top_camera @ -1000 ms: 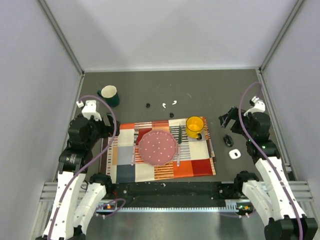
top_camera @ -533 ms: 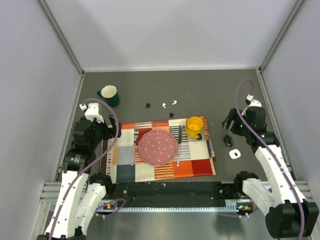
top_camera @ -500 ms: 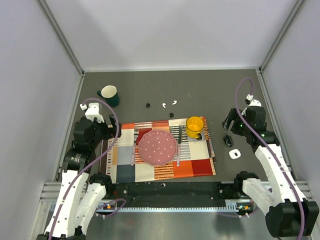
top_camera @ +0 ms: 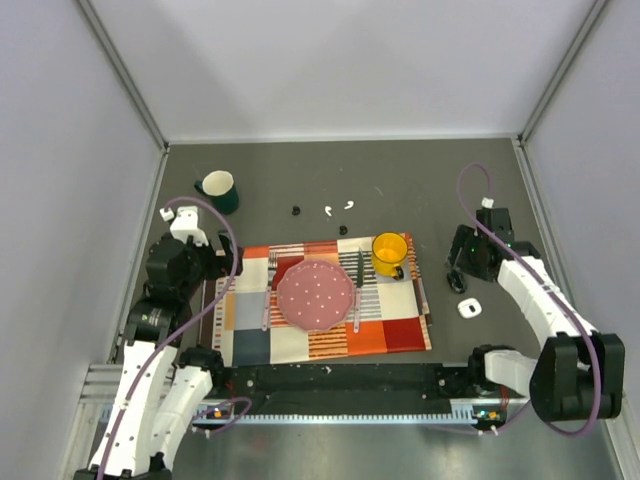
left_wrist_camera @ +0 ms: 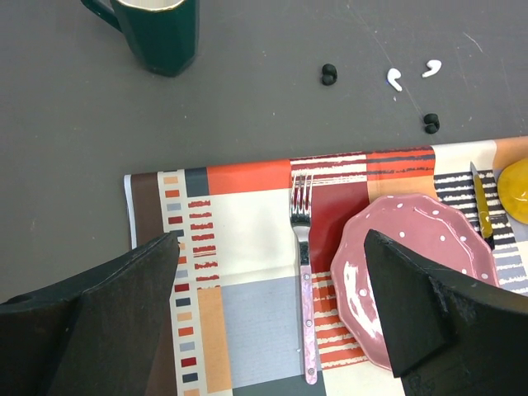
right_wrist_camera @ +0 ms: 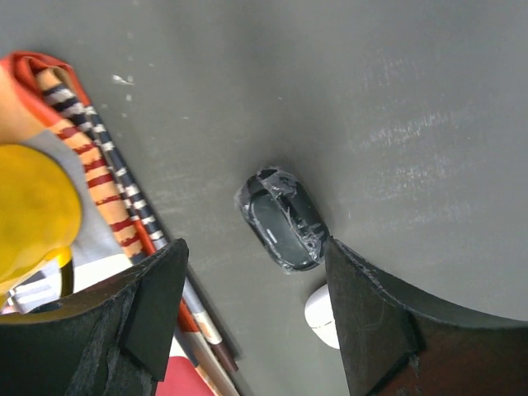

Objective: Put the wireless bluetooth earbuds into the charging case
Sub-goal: Pick up the charging case at the center of the board.

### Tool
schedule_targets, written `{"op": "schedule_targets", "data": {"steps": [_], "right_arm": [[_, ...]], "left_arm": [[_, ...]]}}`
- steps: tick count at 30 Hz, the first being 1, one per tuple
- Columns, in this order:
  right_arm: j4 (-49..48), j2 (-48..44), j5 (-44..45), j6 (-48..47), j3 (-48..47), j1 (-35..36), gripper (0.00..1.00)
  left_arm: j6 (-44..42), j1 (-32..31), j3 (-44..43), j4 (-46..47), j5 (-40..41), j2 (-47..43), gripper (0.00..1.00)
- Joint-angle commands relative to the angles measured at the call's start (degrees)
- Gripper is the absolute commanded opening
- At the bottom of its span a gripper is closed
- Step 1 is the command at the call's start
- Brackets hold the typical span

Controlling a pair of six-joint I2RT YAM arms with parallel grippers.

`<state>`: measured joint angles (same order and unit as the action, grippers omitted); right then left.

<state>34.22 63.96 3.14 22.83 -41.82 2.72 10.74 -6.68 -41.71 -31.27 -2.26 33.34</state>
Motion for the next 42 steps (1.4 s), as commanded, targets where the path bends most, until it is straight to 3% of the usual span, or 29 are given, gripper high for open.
{"op": "schedule_targets", "data": {"steps": [1, 7, 10, 34, 42], "right_arm": [[-2.31, 4.23, 2.14, 1.87, -0.45, 0.27, 0.67], [-4.42, 9.15, 4.95, 1.87, 0.95, 1.23, 0.66], [-4.51, 10.91, 6.35, 1.34, 0.78, 1.32, 0.66], [-5.92, 13.82, 3.72, 0.55, 0.52, 1.23, 0.54], [-4.6, 10.84, 3.1, 1.16, 1.48, 1.85, 0.69]], "left_arm": [[-0.11, 0.26, -0.47, 1.65, 0.59, -0.74, 0.99], [-1.07, 0.35, -0.39, 0.86, 1.82, -1.17, 0.99], [-1.95, 0.35, -0.12, 0.86, 6.29, -1.7, 0.99], [-1.69, 0.26, -0.3, 0.68, 6.04, -1.0, 0.99], [-1.51, 0.26, -0.3, 0.5, 5.95, -1.0, 0.99]]}}
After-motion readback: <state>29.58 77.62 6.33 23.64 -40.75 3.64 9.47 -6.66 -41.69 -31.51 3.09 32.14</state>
